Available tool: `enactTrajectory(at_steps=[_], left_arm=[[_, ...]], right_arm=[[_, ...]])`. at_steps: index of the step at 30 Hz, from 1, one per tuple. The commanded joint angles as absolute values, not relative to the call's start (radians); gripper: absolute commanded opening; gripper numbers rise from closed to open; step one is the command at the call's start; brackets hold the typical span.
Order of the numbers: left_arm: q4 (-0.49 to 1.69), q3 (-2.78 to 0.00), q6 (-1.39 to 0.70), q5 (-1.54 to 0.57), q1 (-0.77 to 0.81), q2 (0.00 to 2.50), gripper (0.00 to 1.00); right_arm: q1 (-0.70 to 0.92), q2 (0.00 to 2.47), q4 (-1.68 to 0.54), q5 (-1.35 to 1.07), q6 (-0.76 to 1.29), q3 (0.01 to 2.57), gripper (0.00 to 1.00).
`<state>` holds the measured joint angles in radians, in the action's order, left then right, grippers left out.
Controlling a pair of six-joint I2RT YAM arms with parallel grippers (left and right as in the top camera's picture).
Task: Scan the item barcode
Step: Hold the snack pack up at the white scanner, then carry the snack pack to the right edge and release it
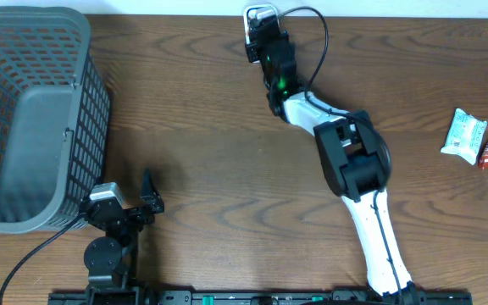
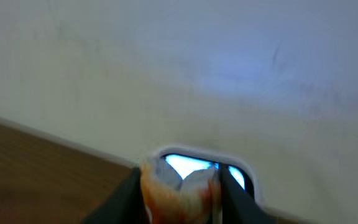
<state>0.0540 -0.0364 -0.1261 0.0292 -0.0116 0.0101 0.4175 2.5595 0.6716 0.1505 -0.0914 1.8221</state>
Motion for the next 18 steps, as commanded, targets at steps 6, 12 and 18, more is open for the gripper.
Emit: enactTrajectory(at_steps=[6,12,18], left_arm=[[0.070,-0.004,-0.113,0.034,-0.010,0.004,0.98],[0.070,-0.004,-0.113,0.034,-0.010,0.004,0.98],[0.070,-0.004,-0.113,0.034,-0.010,0.004,0.98]], right_arm=[[0.347,2.139,-0.009,0.234,-0.155,1.833,0.05],[0.202,2.009,-0.454,0.295,-0.241,1.833,0.05],[-0.023,2.041,-0.667,0.289,-0.248,1.827,0.03]])
